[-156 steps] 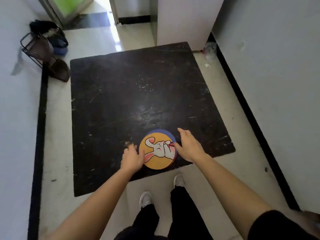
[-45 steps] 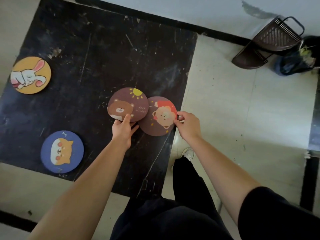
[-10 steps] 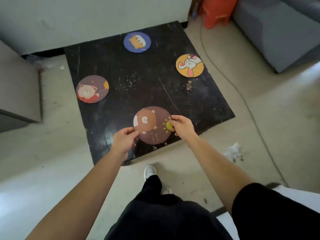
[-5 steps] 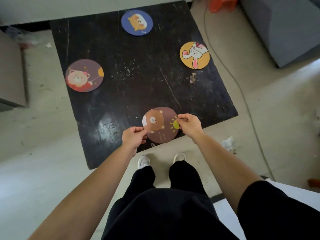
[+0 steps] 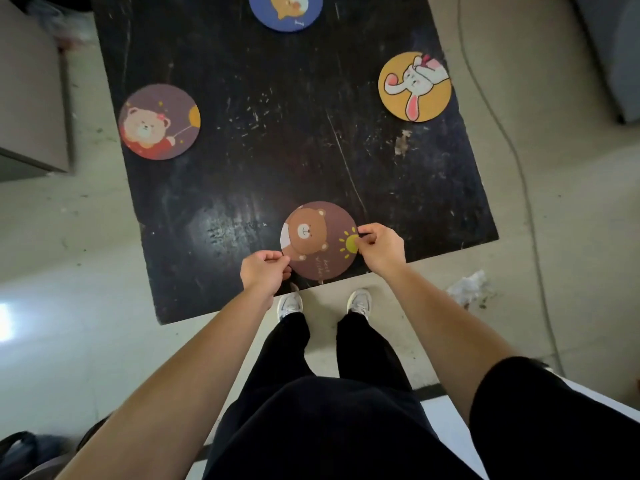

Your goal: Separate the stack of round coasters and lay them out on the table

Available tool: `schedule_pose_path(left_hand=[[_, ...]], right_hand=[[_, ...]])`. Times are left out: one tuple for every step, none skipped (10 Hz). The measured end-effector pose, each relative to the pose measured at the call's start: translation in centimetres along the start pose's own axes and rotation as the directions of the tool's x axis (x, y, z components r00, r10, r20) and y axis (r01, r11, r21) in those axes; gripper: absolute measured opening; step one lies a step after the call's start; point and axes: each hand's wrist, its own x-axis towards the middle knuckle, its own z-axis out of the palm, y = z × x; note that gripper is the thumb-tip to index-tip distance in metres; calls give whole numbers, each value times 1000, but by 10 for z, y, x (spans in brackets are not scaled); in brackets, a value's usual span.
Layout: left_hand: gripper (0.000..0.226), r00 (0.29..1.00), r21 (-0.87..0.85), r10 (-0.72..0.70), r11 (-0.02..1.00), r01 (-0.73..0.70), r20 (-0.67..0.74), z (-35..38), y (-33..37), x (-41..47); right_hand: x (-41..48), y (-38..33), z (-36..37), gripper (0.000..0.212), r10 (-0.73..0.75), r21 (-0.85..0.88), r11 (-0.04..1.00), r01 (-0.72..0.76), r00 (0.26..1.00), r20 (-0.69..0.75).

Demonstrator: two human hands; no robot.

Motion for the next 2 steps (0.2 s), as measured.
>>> schedule_pose_path(left_hand=[[14, 1000, 11, 16, 1000, -16, -18, 4, 0, -2], [19, 998, 129, 59, 990, -58, -9, 2, 0, -14]], right_hand=[[2, 2, -1, 27, -8, -45, 999, 9, 1000, 25], [0, 1, -7, 35, -22, -112, 993, 32, 996, 89]])
